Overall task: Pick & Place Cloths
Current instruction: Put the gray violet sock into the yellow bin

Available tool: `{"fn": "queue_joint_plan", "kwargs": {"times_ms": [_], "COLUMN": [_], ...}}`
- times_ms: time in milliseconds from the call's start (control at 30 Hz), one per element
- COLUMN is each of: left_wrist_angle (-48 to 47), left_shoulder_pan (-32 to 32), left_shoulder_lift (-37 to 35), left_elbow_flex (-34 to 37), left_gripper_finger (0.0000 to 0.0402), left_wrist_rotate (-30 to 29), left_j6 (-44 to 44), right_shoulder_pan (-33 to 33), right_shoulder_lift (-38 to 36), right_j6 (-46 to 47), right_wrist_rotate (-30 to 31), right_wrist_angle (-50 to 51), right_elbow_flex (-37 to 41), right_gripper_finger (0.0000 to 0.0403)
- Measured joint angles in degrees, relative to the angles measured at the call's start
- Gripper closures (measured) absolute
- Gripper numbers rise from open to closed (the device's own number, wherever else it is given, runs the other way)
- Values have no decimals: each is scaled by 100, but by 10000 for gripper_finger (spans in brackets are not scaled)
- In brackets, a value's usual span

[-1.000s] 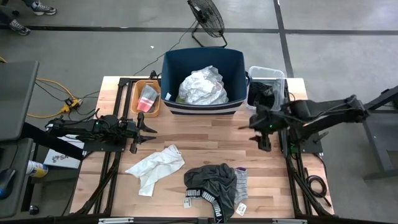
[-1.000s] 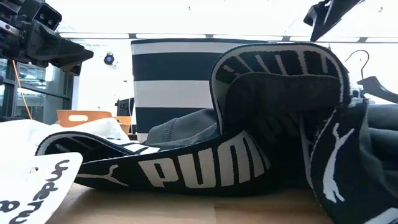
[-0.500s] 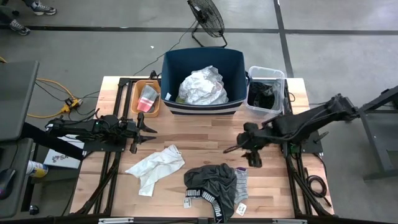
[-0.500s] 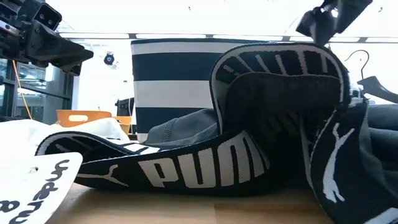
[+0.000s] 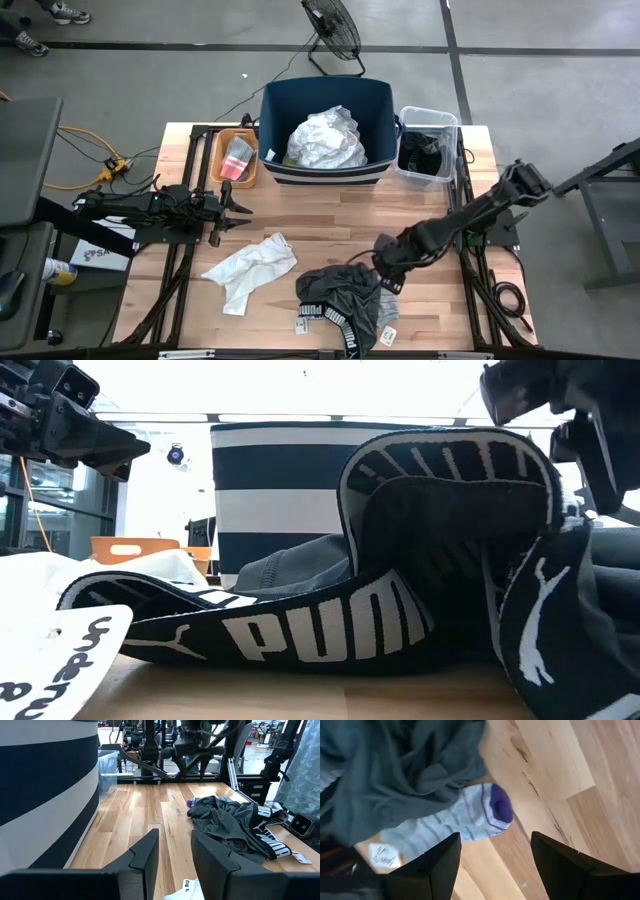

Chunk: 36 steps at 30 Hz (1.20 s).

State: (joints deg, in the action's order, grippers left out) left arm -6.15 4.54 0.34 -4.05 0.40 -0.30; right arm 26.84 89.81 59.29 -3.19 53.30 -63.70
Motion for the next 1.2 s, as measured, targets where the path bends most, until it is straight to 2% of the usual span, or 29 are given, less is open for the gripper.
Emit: {"fn": "queue_joint_plan", "kwargs": {"times_ms": [133,233,367,533,667,900,1100,1200], "left_wrist_angle": [1,1,1,2,0,2,2,2], "left_shoulder_pan": [-1,0,0,-2,0,-2,0,-2], "left_shoulder_lift": [1,1,0,1,0,2,0,2], "left_elbow_flex": [0,0,0,0,0,0,0,0], "left_gripper_finger": [288,288,288,288,288,288,288,288], "left_wrist_rotate": [0,0,0,0,1,1,0,-2], "left_j6": [-2,-1,-1,0,-2,0,0,0], "right_shoulder_pan": [99,95,91,97,91,92,91,91], "right_shoulder_lift": [244,289,298,298,298,324,402,511], "right_j6": [628,1470,2877,3651,3974,3998,3952,3947], "right_wrist_rotate": [89,-23,-319,-432,-213,52,65,21], "right_wrist_angle": [2,-53,-473,-1179,-1477,-1683,-2397,-2430], "right_elbow_flex": [0,102,541,963,1186,1362,1630,1666], "right_gripper_finger": [169,169,169,169,169,174,204,226]}}
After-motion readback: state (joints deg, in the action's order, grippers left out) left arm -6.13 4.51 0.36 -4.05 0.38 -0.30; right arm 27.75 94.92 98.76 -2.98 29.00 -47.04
